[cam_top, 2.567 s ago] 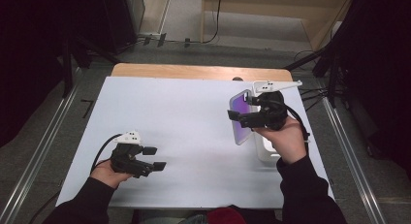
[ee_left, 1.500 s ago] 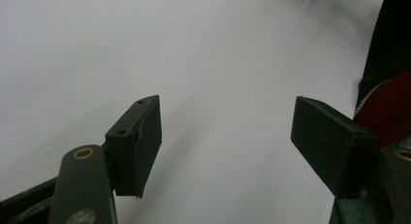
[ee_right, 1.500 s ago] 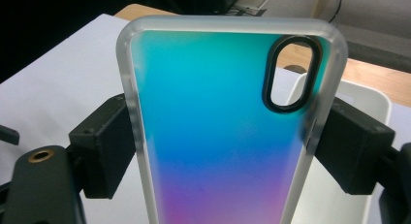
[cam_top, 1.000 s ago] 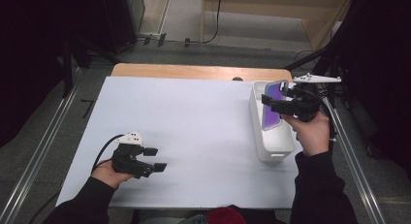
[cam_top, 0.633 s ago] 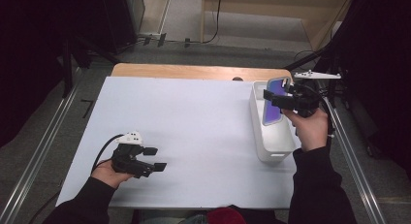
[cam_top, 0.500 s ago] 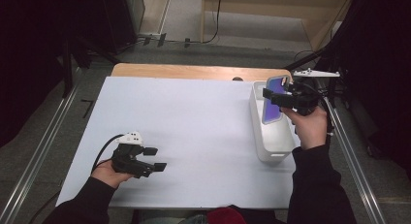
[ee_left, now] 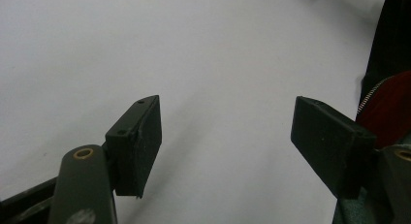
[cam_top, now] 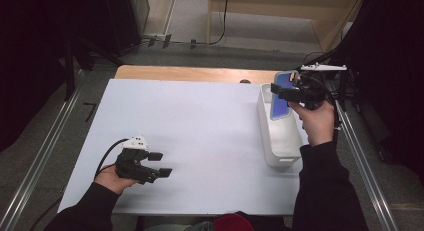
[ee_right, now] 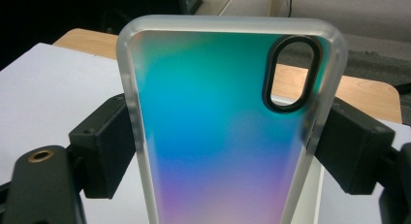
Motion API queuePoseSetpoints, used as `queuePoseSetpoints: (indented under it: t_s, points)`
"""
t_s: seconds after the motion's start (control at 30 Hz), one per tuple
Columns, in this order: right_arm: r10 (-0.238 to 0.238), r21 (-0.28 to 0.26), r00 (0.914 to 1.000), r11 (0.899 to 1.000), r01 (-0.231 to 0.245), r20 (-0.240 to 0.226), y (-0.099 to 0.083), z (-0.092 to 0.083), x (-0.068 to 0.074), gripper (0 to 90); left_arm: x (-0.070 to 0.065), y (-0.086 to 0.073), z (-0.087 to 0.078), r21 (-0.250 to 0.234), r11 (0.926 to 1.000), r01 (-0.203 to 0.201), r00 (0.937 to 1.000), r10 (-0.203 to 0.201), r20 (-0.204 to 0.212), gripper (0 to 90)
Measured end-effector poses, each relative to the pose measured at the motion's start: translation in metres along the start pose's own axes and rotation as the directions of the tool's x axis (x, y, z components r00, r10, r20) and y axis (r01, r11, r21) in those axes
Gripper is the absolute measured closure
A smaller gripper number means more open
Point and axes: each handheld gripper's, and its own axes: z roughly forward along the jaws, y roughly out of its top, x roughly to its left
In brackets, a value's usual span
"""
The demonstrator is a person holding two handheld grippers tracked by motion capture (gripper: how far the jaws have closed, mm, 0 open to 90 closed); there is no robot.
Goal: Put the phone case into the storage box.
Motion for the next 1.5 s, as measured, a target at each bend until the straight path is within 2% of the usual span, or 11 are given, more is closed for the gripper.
queuePoseSetpoints:
  t_s: [0.23, 0.47, 0.53, 0.8, 0.9, 1.1, 1.23, 1.5]
  points:
    - [0.009, 0.005, 0.9997, 1.0, -0.009, 0.022, 0.006, 0.014, -0.004, 14.8, 0.0, 0.0, 0.0, -0.002, 1.0, 0.0, 1.0, 0.0, 0.001, 26.6]
    - [0.009, 0.007, 0.9997, 1.0, -0.009, 0.021, 0.014, 0.02, -0.008, 14.7, 0.001, 0.0, 0.0, 0.001, 1.0, -0.004, 1.0, 0.004, 0.004, 26.5]
    - [0.022, -0.004, 0.9995, 1.0, -0.022, 0.023, 0.019, 0.022, -0.011, 14.7, 0.0, -0.001, 0.0, -0.001, 1.0, 0.0, 1.0, 0.0, 0.002, 26.6]
    - [0.034, 0.003, 0.9988, 0.999, -0.034, 0.034, 0.032, 0.031, -0.018, 14.7, 0.001, -0.001, 0.0, 0.001, 1.0, 0.0, 1.0, 0.0, 0.003, 26.6]
    - [0.052, 0.003, 0.998, 0.999, -0.052, 0.035, 0.037, 0.034, -0.021, 14.8, 0.001, -0.001, 0.0, 0.001, 1.0, 0.0, 1.0, 0.0, 0.002, 26.6]
    - [0.027, -0.001, 0.9972, 1.0, -0.027, 0.069, 0.045, 0.043, -0.022, 14.7, 0.001, -0.001, 0.0, 0.001, 1.0, 0.002, 1.0, -0.002, 0.003, 26.6]
    - [0.029, -0.002, 0.9953, 1.0, -0.029, 0.093, 0.049, 0.049, -0.022, 14.7, 0.001, -0.001, 0.0, 0.001, 1.0, 0.0, 1.0, 0.0, 0.003, 26.6]
    - [0.061, -0.008, 0.99, 0.998, -0.061, 0.127, 0.054, 0.062, -0.028, 14.7, 0.001, -0.001, 0.0, 0.001, 1.0, 0.0, 1.0, 0.0, 0.005, 26.6]
